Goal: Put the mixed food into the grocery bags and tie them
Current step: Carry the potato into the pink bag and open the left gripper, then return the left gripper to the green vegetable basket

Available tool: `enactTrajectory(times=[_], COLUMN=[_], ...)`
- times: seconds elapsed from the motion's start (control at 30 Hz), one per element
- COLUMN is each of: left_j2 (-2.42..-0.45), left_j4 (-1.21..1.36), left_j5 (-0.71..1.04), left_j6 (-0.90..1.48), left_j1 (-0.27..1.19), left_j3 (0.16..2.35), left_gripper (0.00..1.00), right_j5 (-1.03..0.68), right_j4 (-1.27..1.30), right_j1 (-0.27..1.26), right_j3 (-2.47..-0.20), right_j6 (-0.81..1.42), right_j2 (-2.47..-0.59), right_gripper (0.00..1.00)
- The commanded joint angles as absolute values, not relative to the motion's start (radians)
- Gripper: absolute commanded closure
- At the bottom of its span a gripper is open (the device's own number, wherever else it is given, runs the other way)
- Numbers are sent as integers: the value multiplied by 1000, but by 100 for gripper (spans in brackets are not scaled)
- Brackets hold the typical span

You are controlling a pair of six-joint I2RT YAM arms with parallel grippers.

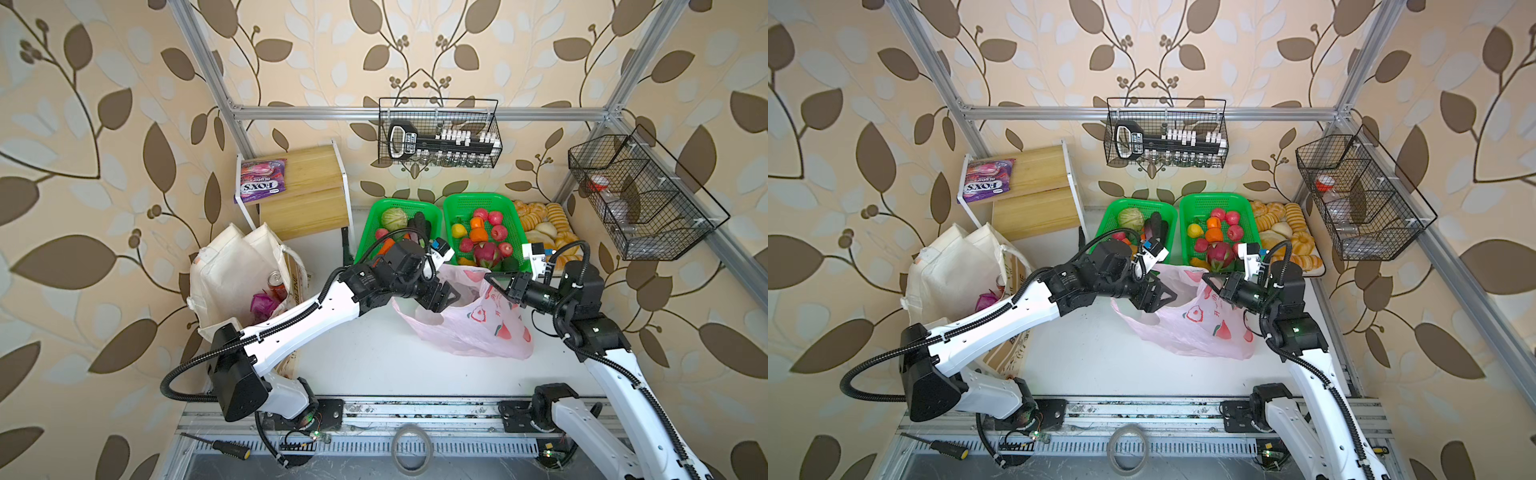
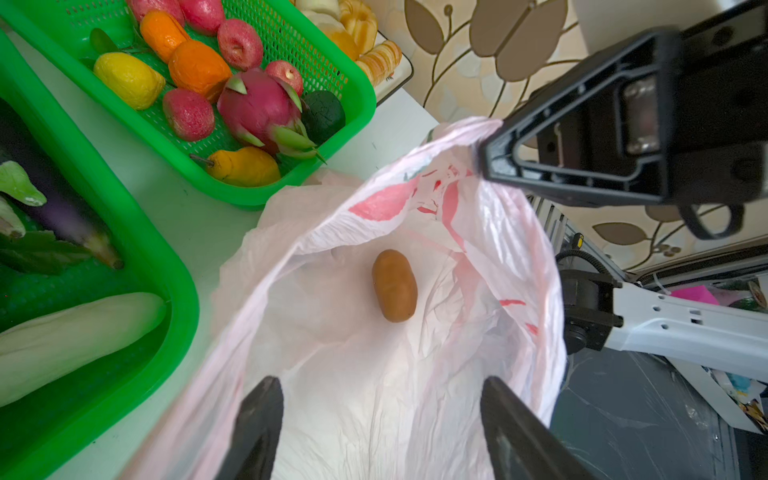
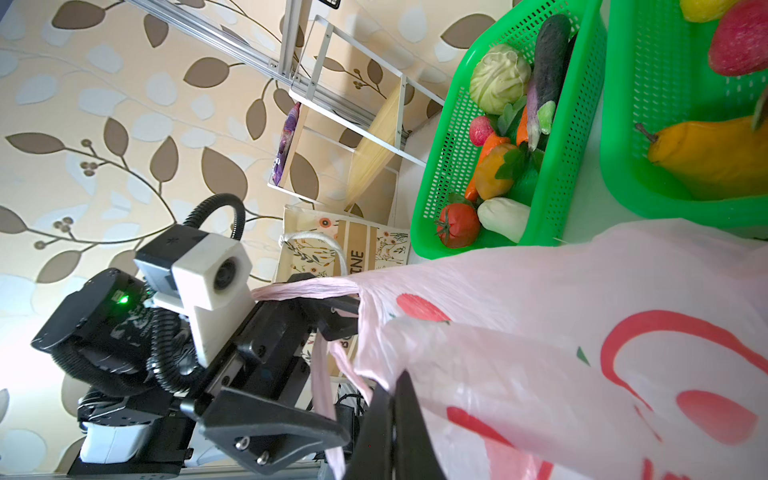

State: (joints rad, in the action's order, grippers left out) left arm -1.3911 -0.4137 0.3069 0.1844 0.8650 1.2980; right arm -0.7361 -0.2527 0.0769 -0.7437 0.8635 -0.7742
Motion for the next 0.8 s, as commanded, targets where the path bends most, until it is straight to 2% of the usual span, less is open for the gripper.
enactTrajectory(times=[0.0,0.17,0.33,0.43,0.6,0.77], left_j2=[-1284,-1195,-1155,-1177,-1208,-1196], left_j4=[-337,-304,-307,-333,-376,-319], left_j5=[342,365,333,316,53,4], left_j6=[183,175,153,126,155,299], left_j1=[872,871,871,870,846,699], left_j3=[1319,1297,1295,1320,1366,1348], left_gripper=[23,20,9,8,8,9], right_j5=[-652,-468,-450,-448,-460,-473], right_j4=[-362,-527,-531,-530,-527,-523], right_j1=[62,54,52,52,52,52], right_j3=[-727,-722,-724,-728,-742,-776], right_j6=[815,724,704,696,679,659], right_j2=[-767,-764,-765,-766,-764,-746], right_gripper=[100,100,100,100,100,100])
